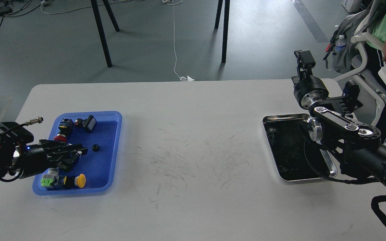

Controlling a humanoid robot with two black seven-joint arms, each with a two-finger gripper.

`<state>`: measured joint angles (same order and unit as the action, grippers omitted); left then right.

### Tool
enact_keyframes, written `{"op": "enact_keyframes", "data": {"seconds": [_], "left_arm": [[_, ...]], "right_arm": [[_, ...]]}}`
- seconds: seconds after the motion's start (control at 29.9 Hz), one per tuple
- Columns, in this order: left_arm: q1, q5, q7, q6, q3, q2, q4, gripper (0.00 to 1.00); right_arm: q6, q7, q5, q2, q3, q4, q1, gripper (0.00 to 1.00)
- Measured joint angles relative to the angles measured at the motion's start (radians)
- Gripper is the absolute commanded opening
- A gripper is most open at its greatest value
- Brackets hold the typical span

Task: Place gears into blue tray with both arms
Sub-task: 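Open the left gripper to release the gear inside the blue tray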

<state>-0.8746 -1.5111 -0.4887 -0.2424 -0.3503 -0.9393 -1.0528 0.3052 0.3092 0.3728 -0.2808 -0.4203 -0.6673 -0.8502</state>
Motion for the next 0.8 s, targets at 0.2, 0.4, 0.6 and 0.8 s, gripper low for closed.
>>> {"op": "enact_keyframes", "data": {"seconds": [0.2, 0.4, 0.6, 0.8], "left_arm": [[0.024, -0.002, 0.000, 0.000, -0.003, 0.000, 0.018, 0.20], [0.028, -0.001, 0.000, 0.000, -0.001, -0.001, 0.025, 0.23], [0.028, 0.011, 0.000, 0.003, 0.003, -0.003, 0.015, 0.41], [0.027, 0.015, 0.000, 0.005, 0.006, -0.011, 0.001, 0.47]], "right_arm": [[0.000, -0.001, 0.000, 0.000, 0.000, 0.000, -0.001, 0.98], [0.000, -0.001, 0.000, 0.000, 0.000, 0.000, -0.003, 0.98], [0.000, -0.001, 0.000, 0.000, 0.000, 0.000, -0.003, 0.98], [0.000, -0.001, 0.000, -0.001, 0.000, 0.000, -0.006, 0.98]]}}
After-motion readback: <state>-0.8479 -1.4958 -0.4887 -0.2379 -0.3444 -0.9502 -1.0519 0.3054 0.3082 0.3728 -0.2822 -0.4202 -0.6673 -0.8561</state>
